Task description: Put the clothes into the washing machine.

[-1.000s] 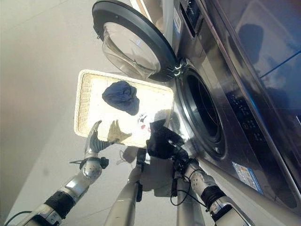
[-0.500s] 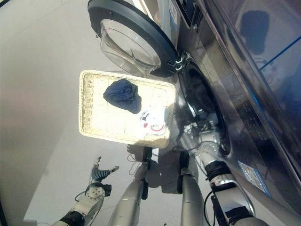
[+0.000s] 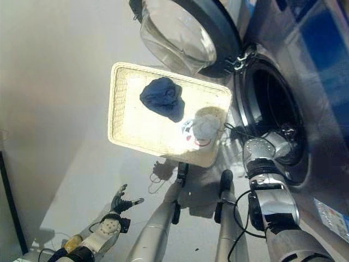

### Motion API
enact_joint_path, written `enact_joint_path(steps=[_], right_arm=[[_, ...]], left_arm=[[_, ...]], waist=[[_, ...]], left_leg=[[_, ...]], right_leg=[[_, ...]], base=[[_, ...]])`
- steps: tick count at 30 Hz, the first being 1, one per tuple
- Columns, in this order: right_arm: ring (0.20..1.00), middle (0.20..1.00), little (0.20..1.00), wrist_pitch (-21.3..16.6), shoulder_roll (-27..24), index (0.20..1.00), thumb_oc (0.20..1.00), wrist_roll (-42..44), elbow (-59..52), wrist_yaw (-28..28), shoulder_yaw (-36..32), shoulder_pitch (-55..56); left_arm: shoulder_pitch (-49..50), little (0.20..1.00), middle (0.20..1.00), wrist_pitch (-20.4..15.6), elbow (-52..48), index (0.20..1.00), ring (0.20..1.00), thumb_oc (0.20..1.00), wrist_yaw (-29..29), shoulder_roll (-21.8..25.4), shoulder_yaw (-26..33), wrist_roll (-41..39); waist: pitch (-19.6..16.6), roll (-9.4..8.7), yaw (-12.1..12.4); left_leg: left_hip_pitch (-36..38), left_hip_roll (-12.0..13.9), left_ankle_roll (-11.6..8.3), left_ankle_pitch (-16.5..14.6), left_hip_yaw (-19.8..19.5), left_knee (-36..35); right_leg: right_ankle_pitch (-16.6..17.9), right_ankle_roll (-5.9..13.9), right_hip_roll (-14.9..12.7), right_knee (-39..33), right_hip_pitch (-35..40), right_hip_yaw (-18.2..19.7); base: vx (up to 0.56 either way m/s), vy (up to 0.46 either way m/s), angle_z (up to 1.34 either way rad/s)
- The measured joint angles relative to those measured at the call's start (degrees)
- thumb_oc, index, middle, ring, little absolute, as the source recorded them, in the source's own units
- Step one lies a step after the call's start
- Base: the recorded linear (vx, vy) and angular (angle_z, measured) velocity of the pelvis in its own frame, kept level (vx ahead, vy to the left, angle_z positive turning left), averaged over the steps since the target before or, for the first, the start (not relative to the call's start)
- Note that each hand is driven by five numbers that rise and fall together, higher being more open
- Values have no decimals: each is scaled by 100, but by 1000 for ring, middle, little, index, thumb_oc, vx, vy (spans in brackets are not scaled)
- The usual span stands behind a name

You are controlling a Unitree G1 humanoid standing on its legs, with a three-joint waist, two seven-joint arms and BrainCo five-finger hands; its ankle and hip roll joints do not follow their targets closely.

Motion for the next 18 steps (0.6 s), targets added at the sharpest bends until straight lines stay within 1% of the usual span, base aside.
enact_joint_path(steps=[1, 2, 4, 5, 6, 7, 8, 10, 12, 14, 17, 18], right_arm=[[1000, 1000, 1000, 75, -5, 1000, 1000, 3, -86, -49, 2, 7], [1000, 1000, 1000, 362, -21, 1000, 1000, 221, -141, 47, 5, 10], [1000, 1000, 1000, 889, -81, 1000, 1000, 973, -137, 510, -67, 10], [1000, 1000, 1000, 1143, -73, 1000, 1000, 1255, -157, 631, -132, -5], [1000, 1000, 1000, 1488, -42, 1000, 1000, 1515, -263, 823, -199, 7], [1000, 1000, 1000, 1772, -36, 1000, 1000, 1656, -299, 956, -205, -3], [1000, 1000, 1000, 1980, -34, 1000, 1000, 1719, -349, 1126, -205, -1], [1000, 1000, 1000, 2227, 6, 1000, 1000, 1722, -365, 1465, -178, -10], [1000, 1000, 1000, 2376, 63, 1000, 1000, 1721, -357, 1696, -134, -17], [1000, 1000, 1000, 2468, 88, 1000, 1000, 1719, -303, 1958, 16, -17], [1000, 1000, 1000, 2590, 100, 1000, 1000, 1413, -195, 2133, 146, 9], [1000, 1000, 1000, 2611, 104, 1000, 1000, 961, -136, 2115, 157, 87]], left_arm=[[0, 1000, 1000, 1, -4, 1000, 1000, 1000, -20, 16, 5, -1], [-1, 1000, 1000, 13, -1, 1000, 1000, 1000, -63, 79, 41, -4], [-10, 1000, 1000, 14, -52, 1000, 1000, 1000, -103, 113, 67, -15], [-10, 1000, 1000, 18, -74, 1000, 1000, 1000, -107, 111, 56, -41], [-3, 1000, 1000, 25, -65, 1000, 1000, 1000, -108, 90, 37, -46], [9, 1000, 1000, 36, -65, 1000, 1000, 1000, -113, 86, -12, -50], [10, 1000, 1000, 41, -40, 1000, 1000, 1000, -118, 72, -69, -50], [10, 1000, 1000, 40, 63, 1000, 1000, 1000, -85, -78, -55, -50], [10, 1000, 1000, 34, 123, 1000, 1000, 1000, -71, -197, -58, -50], [11, 1000, 1000, -26, 149, 1000, 1000, 1000, 72, -289, -57, -71], [11, 1000, 1000, -318, 144, 1000, 1000, 1000, 431, -361, -32, -286], [17, 1000, 1000, -495, 115, 1000, 1000, 1000, 623, -394, 102, -442]], waist=[[1, -2, -34], [9, -15, -146], [9, -67, -184], [5, -88, -188], [4, -97, -222], [5, -99, -263], [4, -99, -289], [4, -99, -301], [4, -98, -320], [3, -97, -322], [2, -94, -331], [1, -94, -327]], left_leg=[[-9, -24, 31, 21, 19, 0], [-7, -69, 85, 48, 25, -14], [29, -100, 89, 39, 17, -15], [39, -109, 97, 21, 19, -15], [37, -121, 104, 14, 32, -7], [17, -114, 110, 10, 71, -5], [1, -111, 112, 9, 79, -5], [-6, -97, 100, 23, 91, -5], [-10, -50, 99, 24, 92, -12], [-23, -8, 93, 30, 88, -30], [-38, 37, 76, 30, 86, -55], [-38, 48, 67, 24, 79, -55]], right_leg=[[22, 28, -21, -29, -1, 19], [72, 86, -62, -96, 36, 31], [112, 127, -96, -191, 122, 17], [117, 144, -112, -220, 117, 14], [117, 181, -128, -234, 110, 15], [141, 172, -130, -249, 95, 19], [161, 152, -131, -259, 81, 23], [230, 137, -121, -299, 73, 20], [274, 109, -74, -365, 71, 14], [296, 97, -27, -396, 72, -6], [301, 36, 14, -397, 60, -44], [292, 22, 22, -390, 61, -55]], base=[[15, -3, -8], [0, 0, 0], [14, -8, 4], [0, 0, 0], [0, 0, 0], [16, 38, -6], [4, 22, -11], [-2, 19, -18], [-23, 37, -17], [-34, 45, -7], [-9, 13, 0], [0, 0, 0]])
